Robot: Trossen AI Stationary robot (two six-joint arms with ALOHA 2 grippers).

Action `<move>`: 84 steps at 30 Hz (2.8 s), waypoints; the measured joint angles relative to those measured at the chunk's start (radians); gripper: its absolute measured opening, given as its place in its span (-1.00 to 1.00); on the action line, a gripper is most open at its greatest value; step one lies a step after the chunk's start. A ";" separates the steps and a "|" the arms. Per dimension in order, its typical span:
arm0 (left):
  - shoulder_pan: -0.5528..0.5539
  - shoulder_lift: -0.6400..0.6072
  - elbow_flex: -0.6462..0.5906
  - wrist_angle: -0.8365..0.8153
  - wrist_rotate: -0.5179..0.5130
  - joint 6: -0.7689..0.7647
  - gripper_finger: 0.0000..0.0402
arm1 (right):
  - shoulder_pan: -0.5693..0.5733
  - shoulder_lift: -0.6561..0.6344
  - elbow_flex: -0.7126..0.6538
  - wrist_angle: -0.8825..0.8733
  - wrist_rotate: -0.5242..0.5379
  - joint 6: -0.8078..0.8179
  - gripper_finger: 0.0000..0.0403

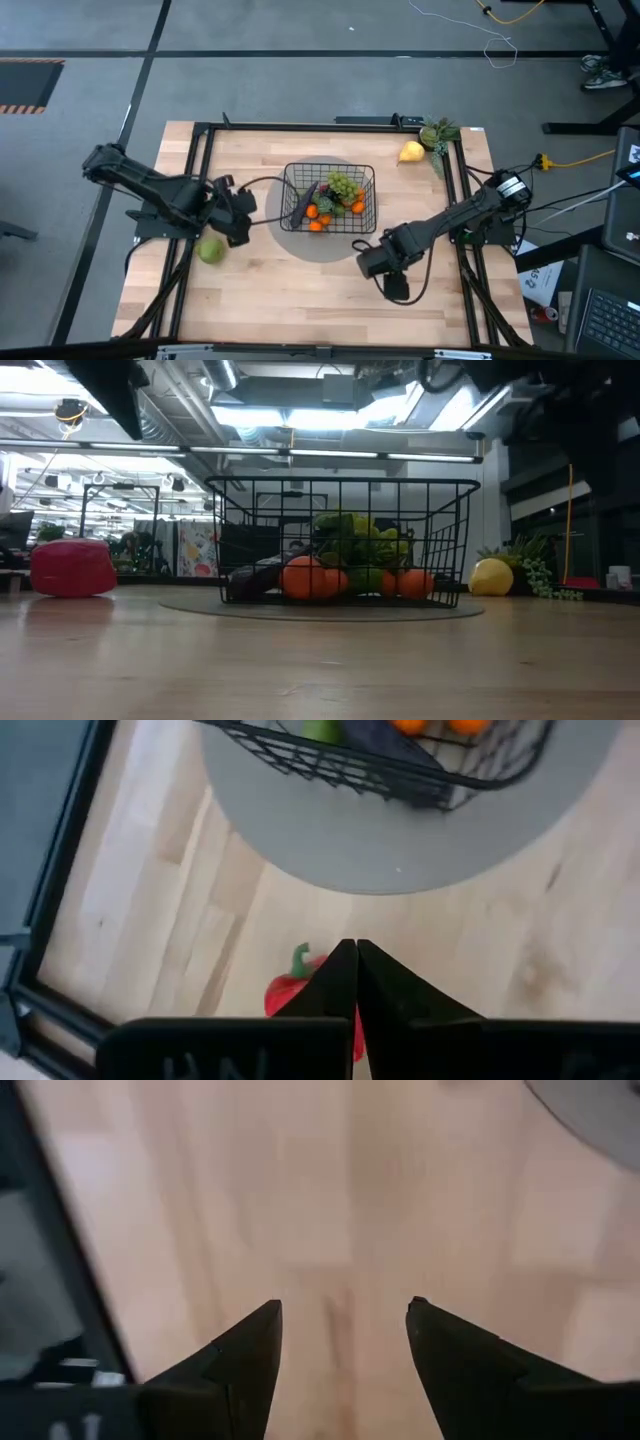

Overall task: Build produce basket
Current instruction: Put the red bell pepper into the wire basket

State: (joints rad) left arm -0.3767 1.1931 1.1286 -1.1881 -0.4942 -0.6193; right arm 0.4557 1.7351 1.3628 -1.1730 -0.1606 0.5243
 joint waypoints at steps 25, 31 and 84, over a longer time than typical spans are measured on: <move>0.555 0.014 -0.213 0.097 0.309 0.331 -0.21 | 0.015 -0.001 0.000 -0.187 0.091 0.093 0.07; 0.604 -0.077 -0.388 0.340 0.408 0.311 -0.21 | 0.015 -0.001 0.000 -0.168 0.090 0.070 0.07; 0.612 0.010 -0.538 0.433 0.392 0.285 -0.92 | 0.015 -0.001 0.000 -0.159 0.080 0.072 0.07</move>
State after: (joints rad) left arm 0.2352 1.2032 0.5903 -0.7555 -0.1022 -0.3343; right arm 0.4706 1.7344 1.3632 -1.3315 -0.0803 0.5960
